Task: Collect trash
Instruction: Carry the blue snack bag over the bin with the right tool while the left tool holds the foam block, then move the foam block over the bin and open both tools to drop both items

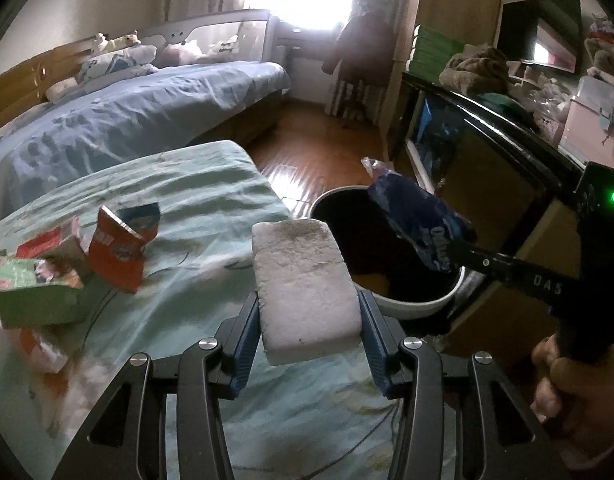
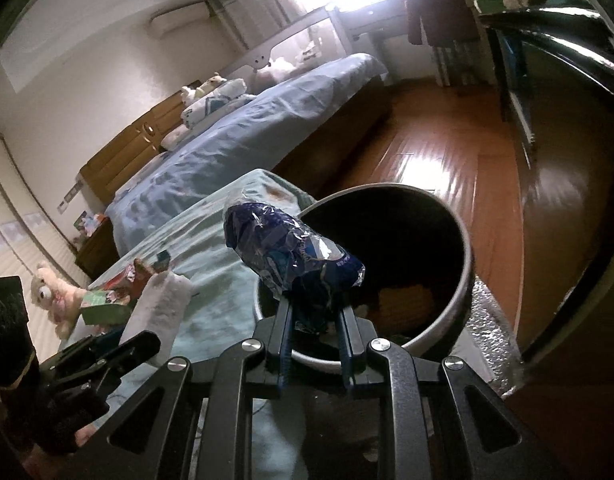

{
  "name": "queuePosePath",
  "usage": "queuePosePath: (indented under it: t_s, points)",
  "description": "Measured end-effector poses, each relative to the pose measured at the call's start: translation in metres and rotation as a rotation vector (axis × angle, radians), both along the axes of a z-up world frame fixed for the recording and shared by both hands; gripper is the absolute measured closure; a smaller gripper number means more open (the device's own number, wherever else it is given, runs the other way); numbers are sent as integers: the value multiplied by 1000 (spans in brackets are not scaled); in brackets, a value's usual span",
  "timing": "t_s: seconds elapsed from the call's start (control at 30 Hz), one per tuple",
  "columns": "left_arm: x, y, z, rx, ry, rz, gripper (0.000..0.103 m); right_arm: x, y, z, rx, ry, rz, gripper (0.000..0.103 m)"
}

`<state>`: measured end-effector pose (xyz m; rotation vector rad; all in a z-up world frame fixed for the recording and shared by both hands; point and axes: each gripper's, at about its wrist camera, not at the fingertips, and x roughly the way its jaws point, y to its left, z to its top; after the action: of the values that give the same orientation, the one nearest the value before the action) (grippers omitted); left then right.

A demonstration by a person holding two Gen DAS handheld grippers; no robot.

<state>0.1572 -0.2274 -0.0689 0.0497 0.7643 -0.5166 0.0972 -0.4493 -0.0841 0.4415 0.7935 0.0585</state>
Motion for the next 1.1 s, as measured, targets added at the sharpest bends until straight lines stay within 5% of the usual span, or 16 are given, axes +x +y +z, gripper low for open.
queuePosePath:
  t_s: [1.1]
  points:
    - [66,-83,-21,77,8,-80,56,22,-42,-13,-30,55,-97,83]
